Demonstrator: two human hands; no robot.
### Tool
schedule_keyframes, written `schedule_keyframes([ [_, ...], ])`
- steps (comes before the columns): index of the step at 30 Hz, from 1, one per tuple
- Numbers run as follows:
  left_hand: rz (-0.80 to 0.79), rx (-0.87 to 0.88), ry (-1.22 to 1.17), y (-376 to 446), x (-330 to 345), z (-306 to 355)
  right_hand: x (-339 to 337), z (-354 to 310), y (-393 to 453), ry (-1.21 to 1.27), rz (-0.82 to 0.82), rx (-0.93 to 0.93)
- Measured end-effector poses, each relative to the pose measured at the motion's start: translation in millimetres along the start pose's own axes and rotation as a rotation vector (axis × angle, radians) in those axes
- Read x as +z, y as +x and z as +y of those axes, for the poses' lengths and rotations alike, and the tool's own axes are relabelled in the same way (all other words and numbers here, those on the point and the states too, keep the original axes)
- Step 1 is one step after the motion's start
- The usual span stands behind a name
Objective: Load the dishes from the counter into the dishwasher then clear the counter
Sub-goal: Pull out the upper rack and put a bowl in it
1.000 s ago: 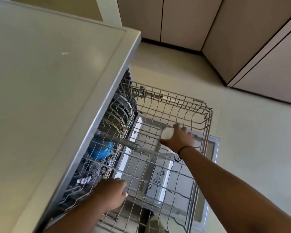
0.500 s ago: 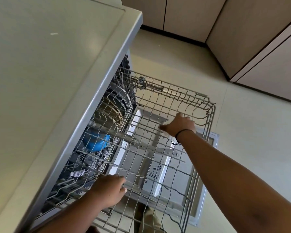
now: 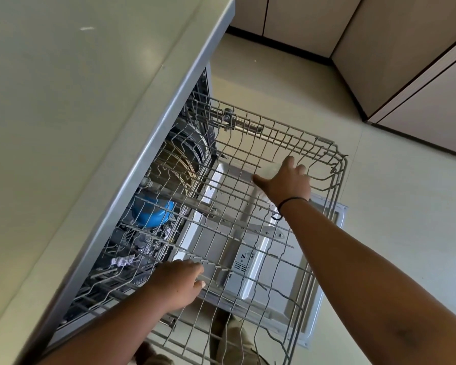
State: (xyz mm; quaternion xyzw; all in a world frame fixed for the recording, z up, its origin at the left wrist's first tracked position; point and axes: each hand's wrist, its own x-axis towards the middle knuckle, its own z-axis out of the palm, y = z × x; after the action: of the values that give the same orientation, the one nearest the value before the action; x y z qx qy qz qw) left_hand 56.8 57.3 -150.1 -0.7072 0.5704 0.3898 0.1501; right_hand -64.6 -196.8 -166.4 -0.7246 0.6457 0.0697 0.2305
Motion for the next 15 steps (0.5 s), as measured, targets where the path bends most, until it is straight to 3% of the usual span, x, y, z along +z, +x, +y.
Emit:
schedule_keyframes([
  [3, -0.012, 0.001, -0.005, 0.5, 4.3, -1.7, -2.8, 0.9, -0.2, -0.012, 0.036, -0.022],
  [8, -0.014, -0.001, 0.006, 0.9, 10.7, -4.4, 17.1, 11.3, -3.3, -0.050, -0.038, 0.011],
  [15, -0.017, 0.010, 0.016, 3.1, 18.4, -7.0, 30.5, 14.4, 1.7, -0.075, 0.020, 0.016],
])
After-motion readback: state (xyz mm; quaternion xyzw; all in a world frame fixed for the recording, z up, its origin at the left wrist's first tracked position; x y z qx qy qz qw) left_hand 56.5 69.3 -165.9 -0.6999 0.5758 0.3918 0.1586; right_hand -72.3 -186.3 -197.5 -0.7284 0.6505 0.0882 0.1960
